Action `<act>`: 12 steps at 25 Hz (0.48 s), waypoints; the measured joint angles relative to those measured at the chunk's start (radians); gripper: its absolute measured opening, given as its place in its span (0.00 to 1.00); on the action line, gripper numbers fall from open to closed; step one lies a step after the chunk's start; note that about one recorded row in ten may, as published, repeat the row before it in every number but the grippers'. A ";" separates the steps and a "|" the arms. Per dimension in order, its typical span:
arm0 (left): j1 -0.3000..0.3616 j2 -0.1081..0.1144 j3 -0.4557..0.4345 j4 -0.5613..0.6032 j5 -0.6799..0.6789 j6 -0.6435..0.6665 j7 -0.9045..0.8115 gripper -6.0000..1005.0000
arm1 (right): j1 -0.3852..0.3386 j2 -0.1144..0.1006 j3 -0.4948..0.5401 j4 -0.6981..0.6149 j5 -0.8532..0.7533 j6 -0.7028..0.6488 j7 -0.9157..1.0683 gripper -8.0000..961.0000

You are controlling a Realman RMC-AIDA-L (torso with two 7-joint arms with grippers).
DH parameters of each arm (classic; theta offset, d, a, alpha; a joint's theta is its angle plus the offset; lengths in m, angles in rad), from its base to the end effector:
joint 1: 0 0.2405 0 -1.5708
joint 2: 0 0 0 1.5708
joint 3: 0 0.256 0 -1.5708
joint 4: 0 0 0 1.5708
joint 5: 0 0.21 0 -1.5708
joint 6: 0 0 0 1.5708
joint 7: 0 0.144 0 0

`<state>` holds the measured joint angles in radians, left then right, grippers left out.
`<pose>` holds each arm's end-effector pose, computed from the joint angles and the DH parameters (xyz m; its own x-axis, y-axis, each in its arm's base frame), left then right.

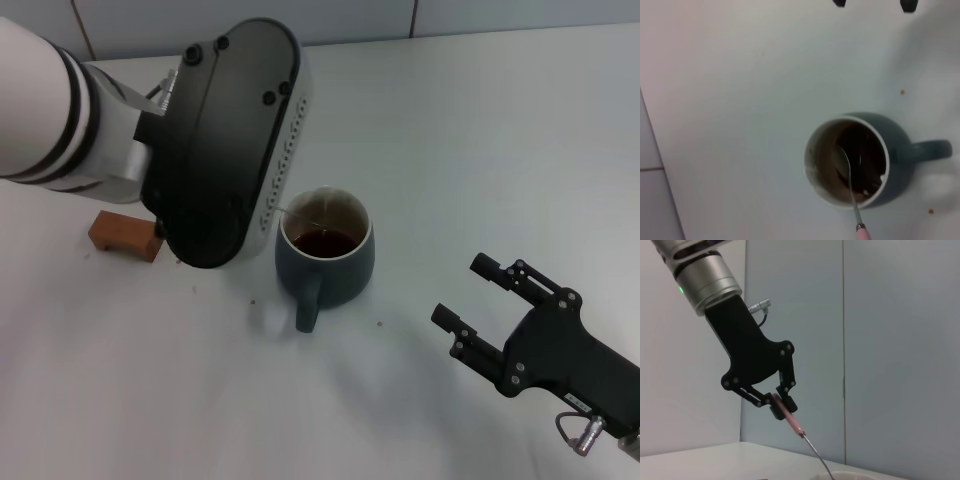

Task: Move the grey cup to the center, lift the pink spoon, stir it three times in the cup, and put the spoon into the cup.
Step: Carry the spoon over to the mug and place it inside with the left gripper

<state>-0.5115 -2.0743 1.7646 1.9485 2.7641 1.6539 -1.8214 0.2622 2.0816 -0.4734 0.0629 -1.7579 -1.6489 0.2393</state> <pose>-0.0866 0.2995 0.0076 0.6579 -0.4516 -0.6027 -0.6281 -0.7706 -0.1082 0.3067 0.1938 -0.0673 0.6949 0.0694 -0.7157 -0.4426 -0.7431 -0.5018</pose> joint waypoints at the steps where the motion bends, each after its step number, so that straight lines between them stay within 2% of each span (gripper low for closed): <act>1: 0.000 0.000 0.000 0.000 0.000 0.000 0.000 0.15 | 0.000 0.000 0.000 0.000 0.000 0.000 0.000 0.71; 12: 0.011 0.001 -0.008 0.002 -0.032 -0.039 -0.040 0.18 | 0.001 0.000 0.002 0.000 0.000 0.000 0.000 0.71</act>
<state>-0.5002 -2.0738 1.7569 1.9503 2.7326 1.6151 -1.8617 0.2627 2.0815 -0.4709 0.0625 -1.7579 -1.6491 0.2393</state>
